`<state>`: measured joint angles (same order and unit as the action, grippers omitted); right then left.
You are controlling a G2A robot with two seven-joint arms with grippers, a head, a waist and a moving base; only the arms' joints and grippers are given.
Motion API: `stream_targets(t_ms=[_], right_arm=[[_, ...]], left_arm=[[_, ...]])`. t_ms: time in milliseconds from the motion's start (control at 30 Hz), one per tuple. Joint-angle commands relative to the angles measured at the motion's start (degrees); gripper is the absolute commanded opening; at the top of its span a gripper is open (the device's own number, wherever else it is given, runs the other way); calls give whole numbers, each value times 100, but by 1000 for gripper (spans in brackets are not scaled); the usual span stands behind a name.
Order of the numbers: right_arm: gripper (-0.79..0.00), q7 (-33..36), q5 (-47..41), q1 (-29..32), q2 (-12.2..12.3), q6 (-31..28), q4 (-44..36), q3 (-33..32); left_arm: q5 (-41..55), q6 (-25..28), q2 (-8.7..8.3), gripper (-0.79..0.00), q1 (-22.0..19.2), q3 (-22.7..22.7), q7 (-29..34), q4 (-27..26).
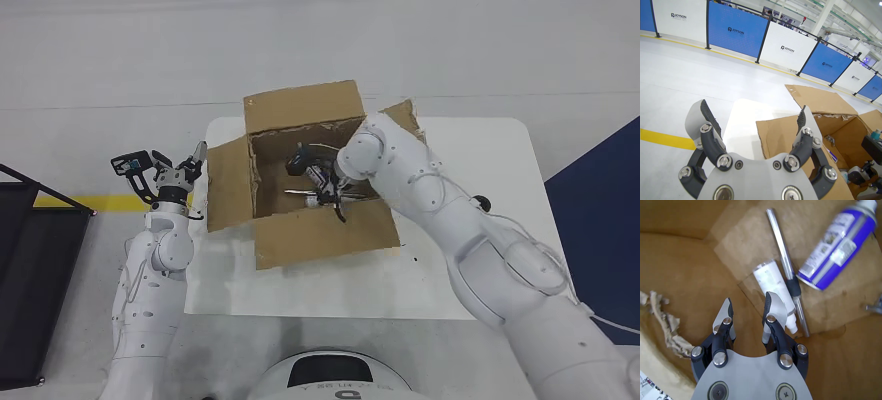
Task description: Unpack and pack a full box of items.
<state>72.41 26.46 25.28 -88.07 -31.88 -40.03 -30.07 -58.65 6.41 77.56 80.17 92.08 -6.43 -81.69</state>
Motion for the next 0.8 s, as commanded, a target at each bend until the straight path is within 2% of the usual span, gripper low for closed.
stream_targets(t_ms=[0,100,267,367,400,500,700,767], right_arm=[[-459,60,-294,-38,73,59,-162,170],[-440,118,-510,-138,220,117,-378,461],[-403,106,-170,-258,381,107,-381,576],[-314,-84,78,-179,399,-75,-395,639],[-314,-194,121,-150,396,-175,-361,650],[-394,-499,237,-87,355,-392,-228,702],[-394,-860,426,-49,191,-653,26,866],[-360,-966,498,-65,132,-694,118,911]], left_arm=[[-1,1,0,0,0,0,0,0],[-1,1,0,0,0,0,0,0],[-1,1,0,0,0,0,0,0],[-1,1,0,0,0,0,0,0],[-1,1,0,0,0,0,0,0],[-1,1,0,0,0,0,0,0],[-1,1,0,0,0,0,0,0],[-1,1,0,0,0,0,0,0]])
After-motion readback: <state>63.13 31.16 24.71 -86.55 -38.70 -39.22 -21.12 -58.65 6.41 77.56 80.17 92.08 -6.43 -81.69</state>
